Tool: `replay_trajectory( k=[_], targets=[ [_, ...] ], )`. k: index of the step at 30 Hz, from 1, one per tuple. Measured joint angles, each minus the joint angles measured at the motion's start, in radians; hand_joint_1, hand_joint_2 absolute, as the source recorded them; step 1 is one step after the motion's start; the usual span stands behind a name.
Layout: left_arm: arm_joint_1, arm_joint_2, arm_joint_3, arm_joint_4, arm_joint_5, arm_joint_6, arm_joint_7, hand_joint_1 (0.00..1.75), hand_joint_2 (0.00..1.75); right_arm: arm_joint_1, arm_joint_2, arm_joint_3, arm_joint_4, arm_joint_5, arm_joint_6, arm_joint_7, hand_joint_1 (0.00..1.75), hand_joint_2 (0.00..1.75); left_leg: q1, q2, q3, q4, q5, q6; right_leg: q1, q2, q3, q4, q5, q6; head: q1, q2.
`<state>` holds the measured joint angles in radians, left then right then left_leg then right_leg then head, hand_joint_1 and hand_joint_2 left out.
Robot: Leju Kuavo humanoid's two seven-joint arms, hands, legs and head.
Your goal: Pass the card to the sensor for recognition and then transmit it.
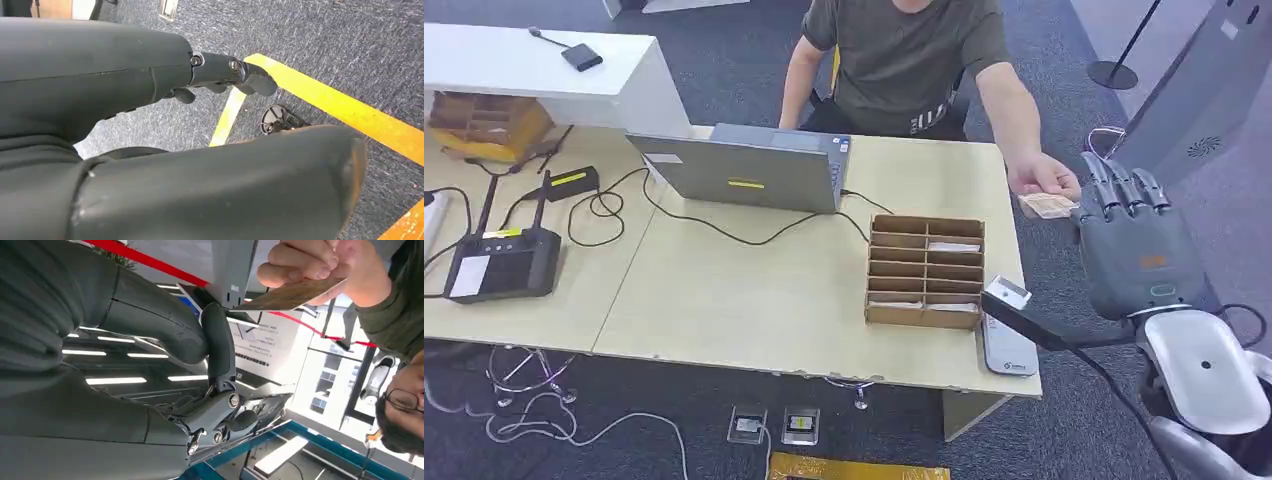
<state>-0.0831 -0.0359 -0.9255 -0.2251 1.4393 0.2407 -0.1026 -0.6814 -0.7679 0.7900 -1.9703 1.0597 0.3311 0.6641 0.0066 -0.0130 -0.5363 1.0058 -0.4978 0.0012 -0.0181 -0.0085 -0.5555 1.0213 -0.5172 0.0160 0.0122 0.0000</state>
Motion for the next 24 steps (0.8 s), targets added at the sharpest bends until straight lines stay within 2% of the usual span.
replay_trajectory(
  k=[16, 17, 20, 22, 23, 24],
  targets=[
    [0.000, 0.000, -0.008, 0.000, 0.000, 0.000, 0.000, 0.00, 0.00, 0.001, -0.001, -0.002, 0.000, 0.000, 0.000, 0.000, 1.55, 1.75, 0.000, 0.000, 0.000, 0.000, 0.000, 0.000, 0.000, 0.000, 0.000, 0.000, 0.000, 0.000, 0.000, 0.000],
    [0.000, 0.000, -0.008, 0.000, 0.000, 0.000, 0.000, 0.00, 0.00, 0.001, -0.001, -0.002, 0.000, 0.000, 0.000, 0.000, 0.00, 0.00, 0.000, 0.000, 0.000, 0.000, 0.000, 0.000, 0.000, 0.000, 0.000, 0.000, 0.000, 0.000, 0.000, 0.000],
    [0.000, 0.000, -0.008, 0.000, 0.000, 0.001, 0.000, 0.00, 0.00, 0.001, -0.001, -0.002, 0.000, -0.007, -0.007, 0.003, 0.00, 0.00, 0.000, 0.000, 0.000, 0.000, 0.000, 0.000, 0.000, 0.000, 0.000, 0.000, 0.000, 0.000, 0.000, 0.000],
    [-0.001, 0.000, -0.008, 0.000, -0.004, 0.008, 0.000, 0.00, 0.00, 0.036, 0.003, -0.023, 0.000, -0.144, -0.123, 0.018, 0.00, 0.00, 0.000, 0.000, 0.000, 0.000, 0.000, 0.000, 0.000, -0.001, 0.001, 0.000, 0.000, 0.000, 0.001, 0.000],
    [-0.001, 0.000, -0.009, 0.000, -0.005, 0.009, 0.000, 0.00, 0.00, 0.054, 0.006, -0.037, 0.001, -0.263, -0.187, 0.018, 0.00, 0.00, 0.000, 0.000, -0.001, 0.000, 0.000, 0.000, 0.000, -0.002, 0.000, 0.000, 0.000, 0.000, 0.001, 0.000],
    [-0.001, 0.000, -0.010, 0.000, -0.005, 0.009, 0.002, 0.00, 0.00, 0.064, 0.008, -0.046, 0.002, -0.327, -0.226, 0.018, 0.00, 0.00, -0.001, 0.000, -0.001, 0.000, 0.000, 0.000, 0.000, -0.001, 0.000, 0.000, 0.000, 0.000, -0.001, 0.000]
  ],
)
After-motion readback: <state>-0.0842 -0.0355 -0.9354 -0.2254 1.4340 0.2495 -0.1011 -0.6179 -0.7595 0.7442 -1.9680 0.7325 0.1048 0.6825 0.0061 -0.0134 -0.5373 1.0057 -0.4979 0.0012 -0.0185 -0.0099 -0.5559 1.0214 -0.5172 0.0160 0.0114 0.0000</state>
